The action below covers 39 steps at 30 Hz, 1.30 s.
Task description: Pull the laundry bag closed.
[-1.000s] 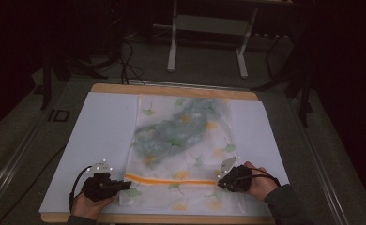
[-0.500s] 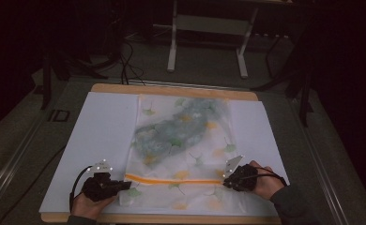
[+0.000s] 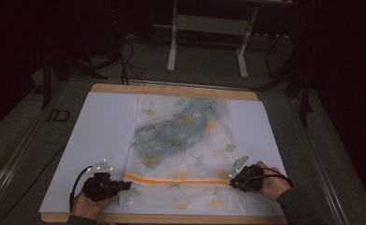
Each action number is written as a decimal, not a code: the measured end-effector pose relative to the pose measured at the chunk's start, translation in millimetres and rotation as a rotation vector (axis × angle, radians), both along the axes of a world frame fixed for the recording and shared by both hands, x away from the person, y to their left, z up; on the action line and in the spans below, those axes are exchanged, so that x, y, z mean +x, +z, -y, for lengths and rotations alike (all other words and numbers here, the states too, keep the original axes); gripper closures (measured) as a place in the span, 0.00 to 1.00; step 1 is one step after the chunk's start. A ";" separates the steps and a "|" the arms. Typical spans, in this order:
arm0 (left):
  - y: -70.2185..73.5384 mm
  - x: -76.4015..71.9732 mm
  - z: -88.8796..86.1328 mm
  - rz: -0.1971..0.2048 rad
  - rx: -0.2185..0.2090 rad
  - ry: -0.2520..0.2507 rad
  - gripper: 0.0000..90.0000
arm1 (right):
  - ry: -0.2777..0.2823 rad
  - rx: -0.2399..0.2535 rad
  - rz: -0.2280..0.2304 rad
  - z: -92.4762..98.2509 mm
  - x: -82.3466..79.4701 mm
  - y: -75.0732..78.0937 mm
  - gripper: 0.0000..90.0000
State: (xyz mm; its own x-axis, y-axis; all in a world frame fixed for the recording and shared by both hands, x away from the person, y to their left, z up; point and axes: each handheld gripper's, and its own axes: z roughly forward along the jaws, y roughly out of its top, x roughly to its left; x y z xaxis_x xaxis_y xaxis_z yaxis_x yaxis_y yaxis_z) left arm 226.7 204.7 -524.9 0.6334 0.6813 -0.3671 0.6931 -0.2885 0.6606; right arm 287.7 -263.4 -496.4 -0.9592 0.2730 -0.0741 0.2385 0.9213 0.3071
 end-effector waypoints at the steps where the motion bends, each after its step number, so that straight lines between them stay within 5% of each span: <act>1: -0.1 0.1 -0.1 -0.001 -0.001 0.000 0.98 | -0.002 -0.004 -0.002 1.9 0.0 0.3 0.94; 14: -1.1 0.0 1.5 -0.008 0.003 -0.011 0.98 | -0.050 0.018 -0.015 27.5 -2.3 0.5 0.94; 20: -0.6 -1.5 -1.4 0.006 0.012 0.002 0.85 | -0.082 0.051 -0.021 28.2 -0.7 -2.5 0.82; 25: 1.0 -2.3 -4.4 0.020 0.011 0.020 0.76 | -0.104 0.106 -0.039 31.2 -1.0 -3.7 0.74; 33: 4.1 -3.8 -17.3 0.056 0.012 0.089 0.68 | -0.172 0.227 -0.004 39.6 -0.1 -4.5 0.68; 39: 3.3 -4.2 -23.9 0.104 0.064 0.168 0.66 | -0.250 0.281 0.037 44.7 1.6 -7.7 0.64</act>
State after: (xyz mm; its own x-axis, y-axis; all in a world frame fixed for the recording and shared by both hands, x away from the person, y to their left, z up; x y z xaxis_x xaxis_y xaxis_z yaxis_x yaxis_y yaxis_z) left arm 222.5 228.6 -521.6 0.5407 0.8006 -0.2584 0.6643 -0.2179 0.7150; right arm 289.3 -308.1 -504.0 -0.8586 0.5126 0.0041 0.4293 0.7147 0.5521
